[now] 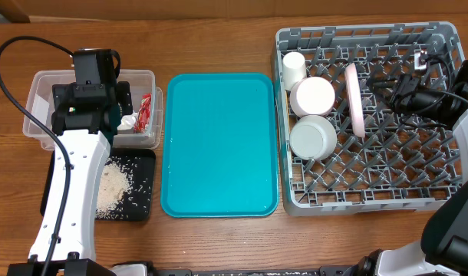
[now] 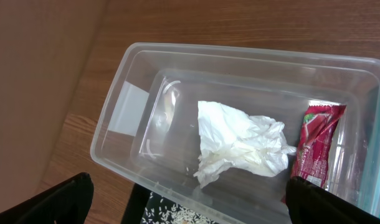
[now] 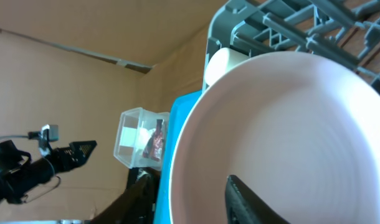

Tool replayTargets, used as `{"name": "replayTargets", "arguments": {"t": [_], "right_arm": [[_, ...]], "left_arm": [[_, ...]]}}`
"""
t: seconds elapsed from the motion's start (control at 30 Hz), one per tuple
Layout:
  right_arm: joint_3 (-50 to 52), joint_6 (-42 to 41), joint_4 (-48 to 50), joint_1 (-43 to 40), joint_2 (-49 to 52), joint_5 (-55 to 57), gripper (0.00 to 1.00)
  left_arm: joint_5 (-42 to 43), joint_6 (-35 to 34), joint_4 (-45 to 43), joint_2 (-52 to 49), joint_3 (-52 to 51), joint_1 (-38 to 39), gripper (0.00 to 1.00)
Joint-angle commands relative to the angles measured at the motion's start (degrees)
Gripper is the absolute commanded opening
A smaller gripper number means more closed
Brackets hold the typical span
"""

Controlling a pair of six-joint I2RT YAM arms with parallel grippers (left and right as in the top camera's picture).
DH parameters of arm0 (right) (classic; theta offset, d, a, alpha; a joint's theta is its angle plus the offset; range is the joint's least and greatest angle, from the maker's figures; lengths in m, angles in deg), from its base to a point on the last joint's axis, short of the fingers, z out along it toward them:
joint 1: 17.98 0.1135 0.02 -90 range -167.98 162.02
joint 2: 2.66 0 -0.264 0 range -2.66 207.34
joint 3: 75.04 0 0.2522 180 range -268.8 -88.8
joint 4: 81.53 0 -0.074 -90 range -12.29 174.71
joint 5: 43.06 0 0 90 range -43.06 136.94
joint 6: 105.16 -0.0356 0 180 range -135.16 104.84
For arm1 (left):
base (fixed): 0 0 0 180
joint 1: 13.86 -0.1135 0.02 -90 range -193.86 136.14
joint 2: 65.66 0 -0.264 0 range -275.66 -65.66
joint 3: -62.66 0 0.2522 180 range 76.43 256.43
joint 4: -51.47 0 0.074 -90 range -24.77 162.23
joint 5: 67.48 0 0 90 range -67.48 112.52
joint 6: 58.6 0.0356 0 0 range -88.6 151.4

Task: Sort waste into correct bins and load items into the dishwasher
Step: 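Release the plate and withdraw the right gripper from the rack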

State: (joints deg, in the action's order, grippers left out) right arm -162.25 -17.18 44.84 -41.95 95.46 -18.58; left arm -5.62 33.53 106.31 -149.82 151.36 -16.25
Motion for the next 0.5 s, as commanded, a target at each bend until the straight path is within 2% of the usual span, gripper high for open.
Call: {"name": "replayTargets", "arguments": {"t": [0.0, 0.07, 0.23, 0.4, 0.47], "right_arm": [[-2.19, -2.73, 0.28, 0.09, -0.31, 0.28, 0.41], [-3.67, -3.69, -0.22, 0.57, -1.40, 3.17, 0.42], [-7.41, -4.42, -4.13, 3.58, -5.44, 18.80, 0.43], [-9.35, -4.44, -8.39, 9.60, -9.03, 41.92, 0.42], [-9.86, -4.44, -9.57, 13.11, -9.77, 52.17, 0.38]], "left_arm": [[-0.74, 1.11, -0.17, 0.63, 0.94, -0.20, 1.00], [-0.74, 1.11, -0.17, 0.63, 0.94, -0.20, 1.00], [-0.74, 1.11, -0.17, 0.63, 0.94, -0.20, 1.00], [-0.76, 1.11, -0.17, 0.63, 0.94, -0.20, 1.00], [-0.74, 1.11, -0.17, 0.63, 0.94, -0.20, 1.00]]}}
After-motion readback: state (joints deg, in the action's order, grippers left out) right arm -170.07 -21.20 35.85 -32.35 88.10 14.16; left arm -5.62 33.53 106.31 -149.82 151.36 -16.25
